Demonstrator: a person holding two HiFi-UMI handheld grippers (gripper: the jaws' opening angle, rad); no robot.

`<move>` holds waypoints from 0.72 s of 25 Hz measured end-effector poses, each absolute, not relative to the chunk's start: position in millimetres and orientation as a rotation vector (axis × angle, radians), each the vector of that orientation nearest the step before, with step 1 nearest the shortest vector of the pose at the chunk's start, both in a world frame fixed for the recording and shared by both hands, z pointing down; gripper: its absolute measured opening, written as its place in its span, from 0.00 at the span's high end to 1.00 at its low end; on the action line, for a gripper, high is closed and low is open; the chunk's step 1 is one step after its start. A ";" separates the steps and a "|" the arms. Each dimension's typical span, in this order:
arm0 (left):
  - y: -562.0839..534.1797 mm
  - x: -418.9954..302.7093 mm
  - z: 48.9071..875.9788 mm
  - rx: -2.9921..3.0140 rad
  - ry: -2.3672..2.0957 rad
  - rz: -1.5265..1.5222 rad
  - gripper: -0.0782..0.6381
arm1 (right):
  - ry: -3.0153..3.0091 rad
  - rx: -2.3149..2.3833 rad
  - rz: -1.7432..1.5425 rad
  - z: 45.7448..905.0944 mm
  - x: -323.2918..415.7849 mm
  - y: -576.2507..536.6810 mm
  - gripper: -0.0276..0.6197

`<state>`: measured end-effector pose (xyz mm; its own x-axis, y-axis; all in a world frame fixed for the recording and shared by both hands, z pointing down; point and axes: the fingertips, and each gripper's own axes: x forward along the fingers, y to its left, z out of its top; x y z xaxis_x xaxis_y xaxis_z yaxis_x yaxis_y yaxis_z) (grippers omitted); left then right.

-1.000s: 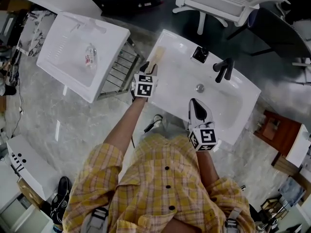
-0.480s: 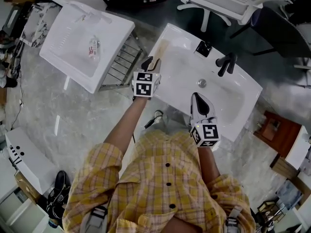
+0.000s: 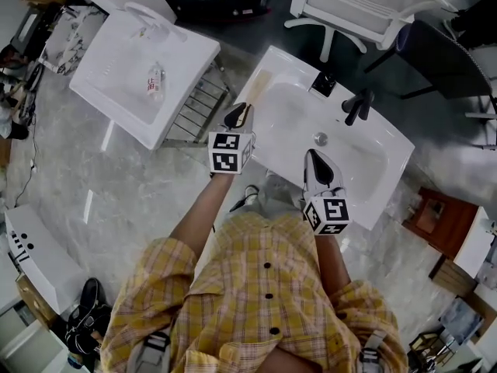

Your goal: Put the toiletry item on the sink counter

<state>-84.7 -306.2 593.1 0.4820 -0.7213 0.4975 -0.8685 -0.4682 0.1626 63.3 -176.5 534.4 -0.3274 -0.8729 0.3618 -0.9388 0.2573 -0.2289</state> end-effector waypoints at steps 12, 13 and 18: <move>-261.0 -84.2 544.4 2.395 -1.346 0.389 0.89 | -2.408 1.722 0.502 504.1 60.1 -176.9 0.96; -257.5 -84.1 540.0 2.401 -1.347 0.382 0.89 | -2.414 1.718 0.494 501.6 58.8 -176.7 0.96; -243.6 -87.4 523.0 2.435 -1.363 0.350 0.89 | -2.446 1.714 0.453 487.6 53.1 -178.2 0.96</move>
<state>-87.4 -243.6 523.0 0.5130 -0.7763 0.3662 -0.8568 -0.4894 0.1628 53.1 -178.2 487.6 -0.3512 -0.8975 0.2667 -0.9335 0.3137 -0.1737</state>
